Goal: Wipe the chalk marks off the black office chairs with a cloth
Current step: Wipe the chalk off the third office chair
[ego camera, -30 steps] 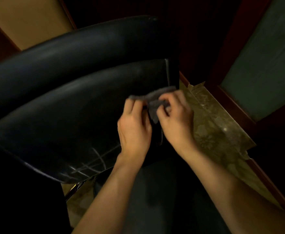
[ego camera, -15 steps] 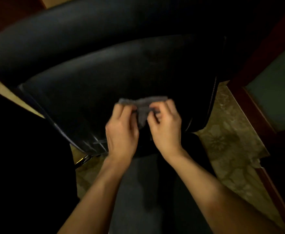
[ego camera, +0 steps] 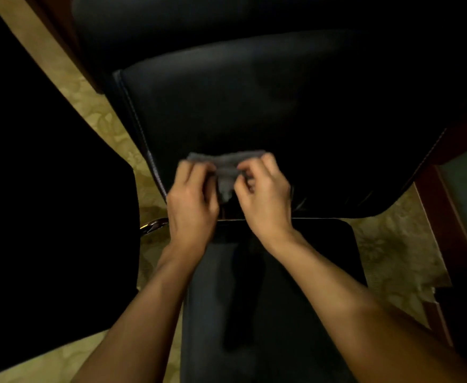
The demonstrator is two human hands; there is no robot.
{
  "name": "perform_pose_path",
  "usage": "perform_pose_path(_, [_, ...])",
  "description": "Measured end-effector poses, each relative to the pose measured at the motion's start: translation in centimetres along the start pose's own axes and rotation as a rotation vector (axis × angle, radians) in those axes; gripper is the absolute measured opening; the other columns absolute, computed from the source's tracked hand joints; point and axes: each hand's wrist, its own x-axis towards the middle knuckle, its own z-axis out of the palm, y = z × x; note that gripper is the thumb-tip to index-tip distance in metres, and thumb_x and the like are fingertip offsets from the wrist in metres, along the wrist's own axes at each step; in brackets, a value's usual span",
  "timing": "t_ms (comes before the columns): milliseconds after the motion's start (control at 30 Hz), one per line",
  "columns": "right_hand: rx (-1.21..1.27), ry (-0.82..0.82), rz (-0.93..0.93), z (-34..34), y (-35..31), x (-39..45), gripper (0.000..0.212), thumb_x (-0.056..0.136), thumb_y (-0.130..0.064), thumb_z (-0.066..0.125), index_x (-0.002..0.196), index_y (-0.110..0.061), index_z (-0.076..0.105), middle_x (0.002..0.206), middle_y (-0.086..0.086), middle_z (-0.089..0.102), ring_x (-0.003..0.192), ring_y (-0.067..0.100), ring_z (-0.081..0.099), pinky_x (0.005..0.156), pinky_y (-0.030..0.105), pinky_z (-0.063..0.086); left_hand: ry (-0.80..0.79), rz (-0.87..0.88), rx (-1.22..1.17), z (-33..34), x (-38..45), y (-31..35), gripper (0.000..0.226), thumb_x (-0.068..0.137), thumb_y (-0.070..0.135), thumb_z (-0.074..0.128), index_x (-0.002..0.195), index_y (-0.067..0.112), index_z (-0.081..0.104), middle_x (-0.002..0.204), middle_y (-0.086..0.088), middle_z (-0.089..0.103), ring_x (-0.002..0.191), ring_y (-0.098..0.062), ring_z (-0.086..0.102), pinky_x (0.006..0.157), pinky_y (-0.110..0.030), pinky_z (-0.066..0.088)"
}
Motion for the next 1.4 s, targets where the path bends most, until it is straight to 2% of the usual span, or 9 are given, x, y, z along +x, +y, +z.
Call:
perform_pose_path(167, [-0.006, 0.117, -0.183, 1.0, -3.9, 3.4, 0.012, 0.085, -0.004, 0.065, 0.097, -0.004, 0.067, 0.100, 0.013, 0.060, 0.074, 0.021, 0.065, 0.060, 0.036, 0.056, 0.205, -0.002, 0.022, -2.1, 2.4, -1.1, 0.011, 0.093, 0.001, 0.060, 0.103, -0.001, 0.064, 0.100, -0.017, 0.058, 0.088, -0.005, 0.048, 0.079, -0.006, 0.035])
perform_pose_path(433, [-0.134, -0.285, 0.061, 4.7, 1.8, -5.0, 0.012, 0.089, -0.006, 0.065, 0.101, -0.007, 0.063, 0.107, 0.008, 0.055, 0.080, 0.027, 0.065, 0.070, 0.046, 0.057, -0.120, -0.208, 0.025, 1.6, -6.5, -5.2, 0.012, 0.088, -0.002, 0.061, 0.097, 0.005, 0.062, 0.097, -0.012, 0.055, 0.084, -0.027, 0.058, 0.072, -0.035, 0.046])
perform_pose_path(667, [-0.087, 0.163, -0.181, 2.4, -3.7, 1.4, 0.014, 0.084, -0.009, 0.064, 0.097, -0.004, 0.067, 0.099, 0.014, 0.061, 0.077, 0.018, 0.061, 0.063, 0.029, 0.051, 0.277, -0.054, -0.066, -1.3, -0.1, -2.3, 0.009, 0.092, -0.001, 0.061, 0.100, -0.002, 0.065, 0.098, -0.015, 0.059, 0.089, -0.006, 0.051, 0.081, -0.005, 0.035])
perform_pose_path(767, [-0.120, 0.094, -0.163, 3.9, -2.3, 0.5, 0.016, 0.085, -0.009, 0.063, 0.100, -0.004, 0.066, 0.100, 0.014, 0.060, 0.074, 0.021, 0.063, 0.059, 0.038, 0.056, 0.230, -0.073, -0.055, 0.4, -0.8, -3.4, 0.011, 0.092, -0.001, 0.060, 0.102, -0.002, 0.064, 0.099, -0.016, 0.059, 0.088, -0.008, 0.053, 0.079, -0.006, 0.038])
perform_pose_path(900, [-0.206, -0.130, -0.010, 4.6, -0.1, -2.9, 0.015, 0.084, -0.011, 0.063, 0.099, -0.008, 0.064, 0.102, 0.013, 0.058, 0.072, 0.031, 0.064, 0.062, 0.044, 0.056, -0.041, -0.131, 0.022, 1.8, -4.4, -4.3, 0.022, 0.085, 0.000, 0.063, 0.107, 0.003, 0.064, 0.105, -0.015, 0.056, 0.083, -0.027, 0.060, 0.066, -0.034, 0.049])
perform_pose_path(1000, [-0.271, -0.224, 0.018, 3.5, -0.3, -3.7, 0.014, 0.086, -0.012, 0.064, 0.100, -0.009, 0.064, 0.105, 0.009, 0.057, 0.076, 0.029, 0.064, 0.066, 0.038, 0.054, -0.122, -0.138, 0.031, 0.8, -5.1, -4.1, 0.026, 0.083, 0.001, 0.065, 0.109, 0.006, 0.064, 0.106, -0.013, 0.054, 0.081, -0.028, 0.061, 0.064, -0.031, 0.048])
perform_pose_path(1133, [-0.287, -0.132, -0.058, 2.4, -2.0, -3.5, 0.014, 0.084, -0.013, 0.068, 0.097, -0.009, 0.066, 0.101, 0.010, 0.057, 0.071, 0.027, 0.062, 0.060, 0.036, 0.053, -0.014, -0.092, -0.023, -1.0, -4.9, -3.4, 0.018, 0.090, 0.005, 0.059, 0.107, 0.005, 0.065, 0.103, -0.014, 0.056, 0.078, -0.027, 0.060, 0.064, -0.043, 0.053])
perform_pose_path(1300, [-0.213, 0.089, -0.151, 2.0, -4.5, -0.3, 0.017, 0.084, -0.013, 0.064, 0.099, -0.007, 0.068, 0.099, 0.012, 0.059, 0.073, 0.023, 0.061, 0.060, 0.037, 0.051, 0.184, 0.001, -0.110, -2.4, -0.4, -3.2, 0.017, 0.092, 0.004, 0.059, 0.106, 0.002, 0.068, 0.103, -0.015, 0.060, 0.086, -0.019, 0.058, 0.072, -0.022, 0.045])
perform_pose_path(1400, [-0.238, 0.071, -0.128, 2.3, -3.7, 0.9, 0.019, 0.087, -0.014, 0.065, 0.105, -0.009, 0.067, 0.103, 0.009, 0.058, 0.074, 0.015, 0.059, 0.064, 0.033, 0.053, 0.175, 0.070, -0.125, -1.3, 0.6, -3.9, 0.018, 0.091, 0.003, 0.058, 0.106, 0.000, 0.068, 0.102, -0.015, 0.059, 0.083, -0.019, 0.058, 0.069, -0.026, 0.048])
